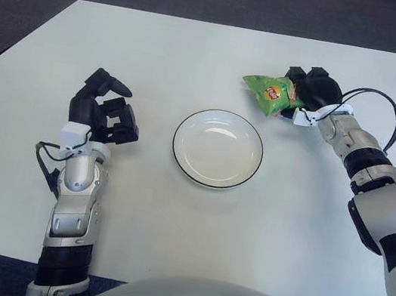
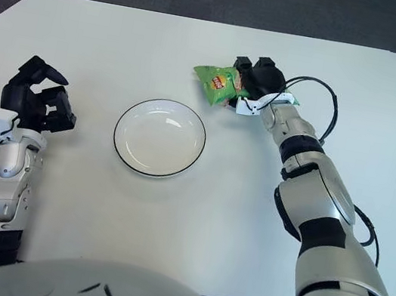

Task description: Put the snack into the plate.

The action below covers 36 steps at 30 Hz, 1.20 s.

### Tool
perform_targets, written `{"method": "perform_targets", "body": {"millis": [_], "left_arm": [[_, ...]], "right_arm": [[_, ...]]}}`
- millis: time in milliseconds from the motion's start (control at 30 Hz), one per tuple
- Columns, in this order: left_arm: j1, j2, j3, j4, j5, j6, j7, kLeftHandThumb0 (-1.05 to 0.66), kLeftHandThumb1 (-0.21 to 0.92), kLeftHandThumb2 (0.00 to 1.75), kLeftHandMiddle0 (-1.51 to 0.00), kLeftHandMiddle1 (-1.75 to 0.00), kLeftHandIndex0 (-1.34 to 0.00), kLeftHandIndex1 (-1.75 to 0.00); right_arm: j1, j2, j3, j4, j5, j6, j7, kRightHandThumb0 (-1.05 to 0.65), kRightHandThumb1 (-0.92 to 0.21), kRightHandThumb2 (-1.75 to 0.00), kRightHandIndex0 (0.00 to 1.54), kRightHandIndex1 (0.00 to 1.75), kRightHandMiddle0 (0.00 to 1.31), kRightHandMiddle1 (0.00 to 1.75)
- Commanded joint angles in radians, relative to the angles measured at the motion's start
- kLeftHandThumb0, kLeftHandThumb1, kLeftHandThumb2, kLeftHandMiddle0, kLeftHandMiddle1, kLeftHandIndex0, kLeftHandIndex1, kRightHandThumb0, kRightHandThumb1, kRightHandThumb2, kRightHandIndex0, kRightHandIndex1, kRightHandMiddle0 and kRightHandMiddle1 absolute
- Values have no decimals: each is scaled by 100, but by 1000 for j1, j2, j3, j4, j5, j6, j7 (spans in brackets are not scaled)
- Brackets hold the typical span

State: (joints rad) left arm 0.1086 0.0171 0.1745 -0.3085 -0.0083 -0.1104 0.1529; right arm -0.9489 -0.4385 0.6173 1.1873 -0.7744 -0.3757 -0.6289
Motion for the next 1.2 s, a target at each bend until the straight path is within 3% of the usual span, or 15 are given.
{"method": "perform_targets", "body": {"millis": [0,33,200,500,733,1167], "left_arm": [[79,-38,-6,69,-2,3,7,-51,25,140,-135,-175,-67,-175],[77,-38,-5,71,-2,4,8,-51,25,141,-134,-175,-67,-175],[69,-39,-6,78,8,5,16,-52,23,143,-134,-175,-69,-175],[59,-42,-11,92,32,-8,32,-52,22,144,-135,-175,-70,-175],[54,-40,-19,102,44,-13,40,-53,20,146,-136,-175,-71,-175],[48,-50,-36,103,52,0,51,-54,18,149,-136,-175,-73,-175]], "right_arm": [[67,15,-5,16,-19,-2,-122,0,8,-162,97,130,82,174],[62,13,-23,11,3,-24,-133,0,12,-165,102,127,84,175],[31,12,-110,-89,94,-81,-72,0,0,-160,91,152,65,175],[95,29,-231,-324,206,-131,51,0,-9,-155,83,163,55,175],[145,49,-278,-538,217,-71,147,0,-5,-159,85,165,58,175],[214,127,-310,-781,279,-87,322,0,-2,-163,86,167,60,175]]}}
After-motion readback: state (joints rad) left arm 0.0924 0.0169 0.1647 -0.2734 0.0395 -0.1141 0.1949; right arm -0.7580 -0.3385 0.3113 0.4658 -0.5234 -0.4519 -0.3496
